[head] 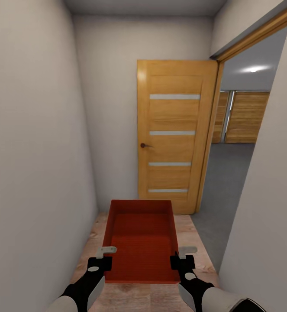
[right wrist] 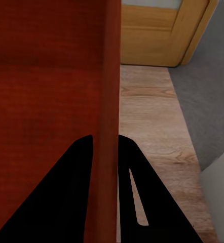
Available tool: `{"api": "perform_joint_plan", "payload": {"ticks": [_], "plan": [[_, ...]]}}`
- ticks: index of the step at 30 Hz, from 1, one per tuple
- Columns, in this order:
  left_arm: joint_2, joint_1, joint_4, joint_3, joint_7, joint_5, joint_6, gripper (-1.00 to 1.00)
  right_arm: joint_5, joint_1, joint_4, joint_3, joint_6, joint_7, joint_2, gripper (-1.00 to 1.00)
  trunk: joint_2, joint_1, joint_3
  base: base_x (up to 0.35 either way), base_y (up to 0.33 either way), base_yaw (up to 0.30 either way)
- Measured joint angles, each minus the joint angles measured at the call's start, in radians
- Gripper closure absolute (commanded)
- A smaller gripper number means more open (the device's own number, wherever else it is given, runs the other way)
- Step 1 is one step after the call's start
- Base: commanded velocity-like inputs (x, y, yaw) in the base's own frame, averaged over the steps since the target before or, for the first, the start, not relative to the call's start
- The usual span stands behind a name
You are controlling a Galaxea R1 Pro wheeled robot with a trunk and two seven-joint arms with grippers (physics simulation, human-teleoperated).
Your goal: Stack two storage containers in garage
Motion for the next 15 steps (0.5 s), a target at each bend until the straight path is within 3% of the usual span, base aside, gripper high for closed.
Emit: {"api": "perform_joint_plan", "payload": {"ticks": [8, 15], "plan": [[0.000, 0.000, 0.000, 0.000, 0.000, -0.001, 0.000, 1.00, -0.001, 0.000, 0.000, 0.001, -0.001, 0.000, 0.000, 1.00, 0.000, 0.000, 0.000, 0.318, 0.000, 0.000], [0.000, 0.000, -0.005, -0.004, 0.003, 0.004, 0.000, 1.00, 0.003, 0.000, -0.001, -0.003, -0.002, -0.001, 0.000, 1.00, 0.000, 0.001, 0.000, 0.069, 0.000, -0.009]]}}
